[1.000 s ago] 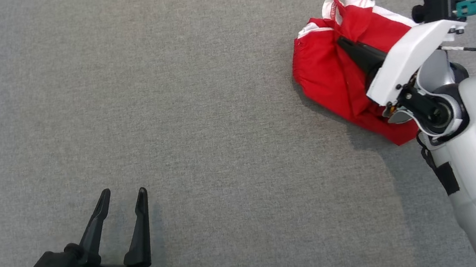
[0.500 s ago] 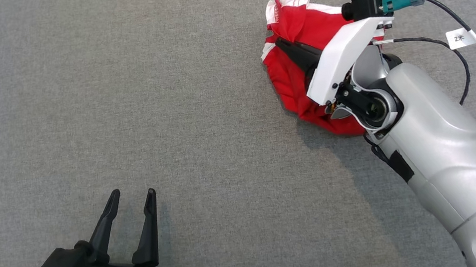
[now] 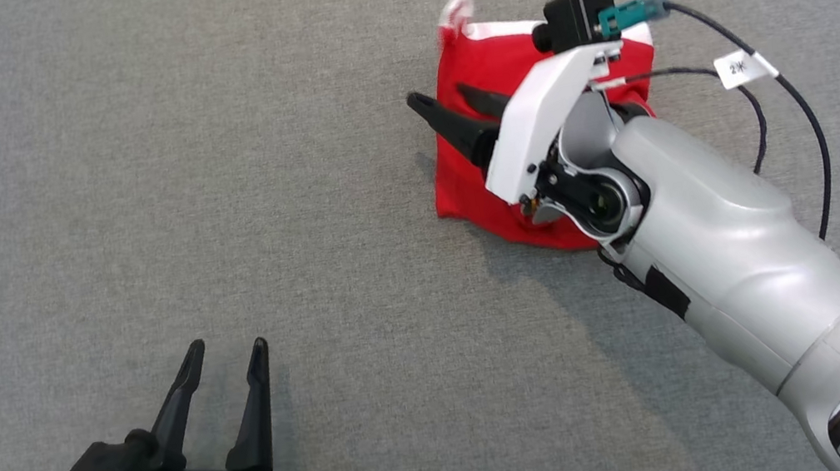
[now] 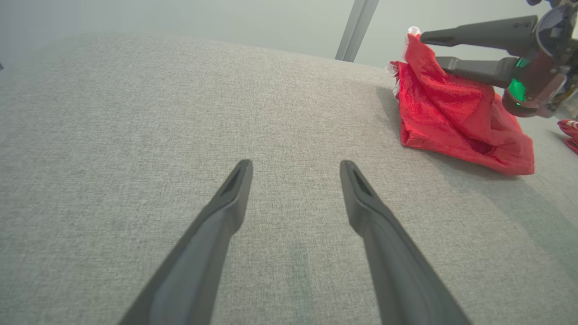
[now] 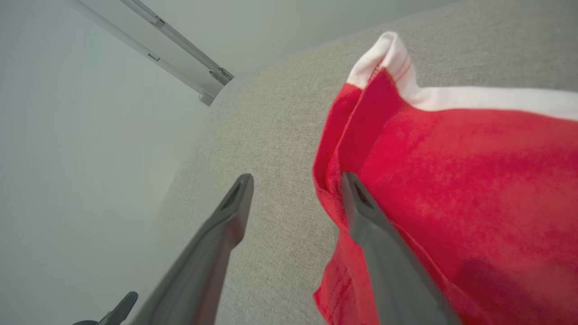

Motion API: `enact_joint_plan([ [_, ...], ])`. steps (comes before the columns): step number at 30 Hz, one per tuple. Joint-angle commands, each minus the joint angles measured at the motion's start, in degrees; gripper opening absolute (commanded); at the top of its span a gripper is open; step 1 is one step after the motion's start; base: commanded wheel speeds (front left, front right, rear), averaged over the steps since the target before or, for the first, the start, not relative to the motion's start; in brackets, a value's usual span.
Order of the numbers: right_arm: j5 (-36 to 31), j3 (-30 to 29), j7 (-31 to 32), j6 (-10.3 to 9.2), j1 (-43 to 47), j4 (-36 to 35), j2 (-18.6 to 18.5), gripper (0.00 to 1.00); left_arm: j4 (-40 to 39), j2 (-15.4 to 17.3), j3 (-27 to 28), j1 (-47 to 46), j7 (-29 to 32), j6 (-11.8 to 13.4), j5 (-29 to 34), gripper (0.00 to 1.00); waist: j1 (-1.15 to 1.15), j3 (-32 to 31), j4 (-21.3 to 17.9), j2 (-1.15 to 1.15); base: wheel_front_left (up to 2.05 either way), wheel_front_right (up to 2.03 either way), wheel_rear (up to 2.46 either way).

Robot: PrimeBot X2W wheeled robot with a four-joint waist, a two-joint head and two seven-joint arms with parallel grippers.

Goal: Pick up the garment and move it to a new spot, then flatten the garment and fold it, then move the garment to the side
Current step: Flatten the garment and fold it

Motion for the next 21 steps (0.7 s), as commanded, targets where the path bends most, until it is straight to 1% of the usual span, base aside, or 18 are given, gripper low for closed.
enact_joint_plan([
  [1, 0.81, 0.80, -0.72, 0.03, -1.38, -1.16, -0.22, 1.00, 0.02, 0.46, 0.41, 0.69, -0.26, 0.42, -0.45, 1.00, 0.00, -0.82, -0.80, 0.00, 0.00, 0.00, 0.00],
  [4, 0.53, 0.52, -1.89, 0.03, -2.00, -2.72, -0.30, 1.00, -0.75, 0.53, 1.38, 1.60, -0.25, 0.98, -0.71, 1.00, 0.00, -1.84, -1.86, 0.00, 0.00, 0.00, 0.00],
  [5, -0.17, -0.07, -2.03, 0.02, -1.98, -3.21, -0.99, 1.00, -1.03, 0.51, 1.71, 1.95, -0.25, 1.16, -0.80, 1.00, 0.00, -2.10, -2.19, 0.00, 0.00, 0.00, 0.00],
  [11, -3.90, -6.33, 0.66, 0.03, 3.21, -4.29, -10.86, 1.00, -2.91, -0.36, 2.36, 3.31, -0.30, 1.63, -0.79, 1.00, 0.00, -1.41, -3.46, 0.00, 0.00, 0.00, 0.00],
  [15, -4.99, -9.76, 4.47, 0.03, 8.15, -6.42, -14.57, 1.00, -3.15, -0.75, 2.17, 3.23, -0.30, 1.15, -0.65, 1.00, 0.00, 0.21, -3.98, 0.00, 0.00, 0.00, 0.00],
  [18, -5.07, -12.43, 7.21, 0.02, 11.26, -8.40, -15.38, 1.00, -3.15, -0.83, 2.25, 2.20, -0.31, 0.94, -0.30, 1.00, 0.00, 1.21, -4.18, 0.00, 0.00, 0.00, 0.00],
  [21, -5.61, -14.69, 9.68, 0.03, 13.23, -10.05, -14.11, 1.00, -2.94, -0.90, 2.14, 1.15, -0.32, 0.66, -0.05, 1.00, 0.00, 1.74, -4.01, 0.00, 0.00, 0.00, 0.00],
])
